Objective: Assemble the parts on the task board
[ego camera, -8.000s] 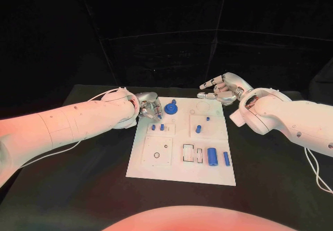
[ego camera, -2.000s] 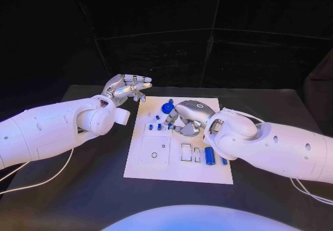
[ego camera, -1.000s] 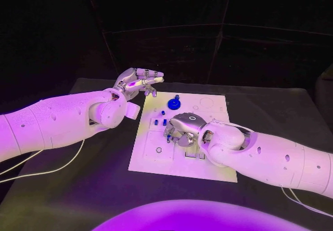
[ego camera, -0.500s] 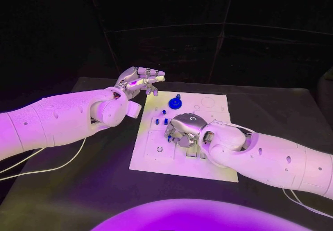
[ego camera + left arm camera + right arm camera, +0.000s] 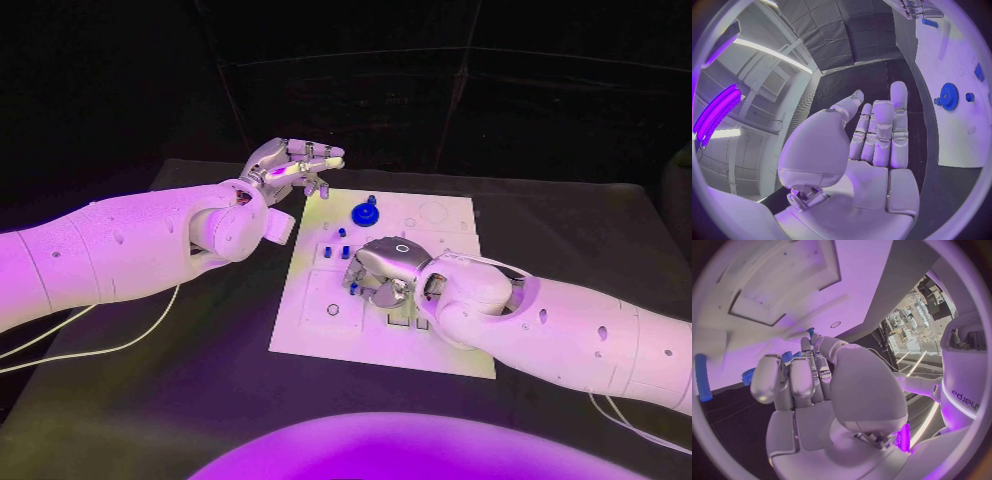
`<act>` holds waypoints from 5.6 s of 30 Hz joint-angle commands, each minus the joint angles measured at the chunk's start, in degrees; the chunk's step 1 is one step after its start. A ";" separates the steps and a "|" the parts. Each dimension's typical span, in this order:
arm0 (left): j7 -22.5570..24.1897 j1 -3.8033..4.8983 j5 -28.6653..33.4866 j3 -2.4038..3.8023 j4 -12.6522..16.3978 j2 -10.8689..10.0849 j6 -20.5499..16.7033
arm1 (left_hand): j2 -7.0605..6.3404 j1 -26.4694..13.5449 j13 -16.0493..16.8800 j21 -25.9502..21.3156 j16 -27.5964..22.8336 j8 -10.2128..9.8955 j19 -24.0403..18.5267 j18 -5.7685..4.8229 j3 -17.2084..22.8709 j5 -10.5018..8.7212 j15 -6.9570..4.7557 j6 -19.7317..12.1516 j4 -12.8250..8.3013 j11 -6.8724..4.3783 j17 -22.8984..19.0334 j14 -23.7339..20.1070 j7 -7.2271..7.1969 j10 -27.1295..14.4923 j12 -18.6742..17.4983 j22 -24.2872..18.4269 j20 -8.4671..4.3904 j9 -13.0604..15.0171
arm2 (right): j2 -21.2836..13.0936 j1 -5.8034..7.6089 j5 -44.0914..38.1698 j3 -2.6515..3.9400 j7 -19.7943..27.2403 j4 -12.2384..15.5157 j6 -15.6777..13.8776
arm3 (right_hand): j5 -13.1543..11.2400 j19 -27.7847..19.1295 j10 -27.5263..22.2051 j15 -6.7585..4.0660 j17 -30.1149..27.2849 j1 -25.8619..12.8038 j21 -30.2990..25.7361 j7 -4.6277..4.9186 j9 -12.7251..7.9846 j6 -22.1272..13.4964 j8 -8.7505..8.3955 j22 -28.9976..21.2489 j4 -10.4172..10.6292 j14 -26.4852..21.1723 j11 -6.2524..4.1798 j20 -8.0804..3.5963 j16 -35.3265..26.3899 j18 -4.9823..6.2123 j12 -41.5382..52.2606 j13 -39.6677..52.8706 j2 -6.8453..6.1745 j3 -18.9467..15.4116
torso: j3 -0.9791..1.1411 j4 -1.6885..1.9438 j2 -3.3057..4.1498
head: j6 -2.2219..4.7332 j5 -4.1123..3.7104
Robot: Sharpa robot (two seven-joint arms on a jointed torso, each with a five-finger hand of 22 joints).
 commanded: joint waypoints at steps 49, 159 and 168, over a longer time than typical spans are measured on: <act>-0.15 0.07 0.19 -0.01 -0.21 0.01 1.21 | 0.30 -0.12 0.01 -0.49 -0.07 0.17 0.17 0.79 -0.38 0.18 -0.03 -0.45 -0.17 -0.05 -0.25 -0.36 0.01 -0.70 0.47 -0.23 0.23 -0.03 | -6.20 0.52 2.81 -0.21 -2.98 4.76 -9.11 | 3.88 -1.87 -9.72 1.22 -4.69 -7.15 -3.10 1.07 -0.03 -11.15 -0.29 -5.17 -0.54 0.26 1.53 1.18 -2.12 1.10 0.49 -0.03 -3.36 -7.50 | -0.03 0.00 -0.15 | 0.55 -0.98; -0.75 -0.37 0.19 -0.18 -0.76 0.93 1.80 | 0.84 0.66 -0.01 -0.68 0.04 0.37 0.30 0.80 -0.31 0.19 -0.06 -0.33 -0.59 -0.06 -0.40 -0.43 -0.02 -1.03 0.89 -0.38 0.19 0.01 | 2.09 2.71 9.23 -0.33 -1.16 2.67 7.66 | -1.44 0.27 2.30 -1.01 -2.66 -2.74 -0.83 -0.86 1.14 0.70 1.57 -1.39 -0.78 0.99 -1.22 -1.05 1.27 0.32 2.84 0.81 1.96 -7.69 | -0.03 -0.01 0.00 | -0.55 0.19; -0.79 -0.37 0.19 -0.18 -0.87 1.02 1.83 | 0.84 0.66 -0.01 -0.68 0.04 0.37 0.30 0.80 -0.31 0.19 -0.06 -0.33 -0.59 -0.06 -0.40 -0.43 -0.02 -1.03 0.89 -0.38 0.19 0.01 | 2.52 2.47 8.96 -0.43 -1.45 2.34 8.09 | -1.43 0.27 2.29 -1.01 -2.70 -2.74 -0.82 -0.86 1.14 0.70 1.56 -1.37 -0.78 0.98 -1.22 -1.04 1.25 0.32 2.82 0.80 1.99 -7.67 | -0.03 0.02 -0.01 | -0.55 0.19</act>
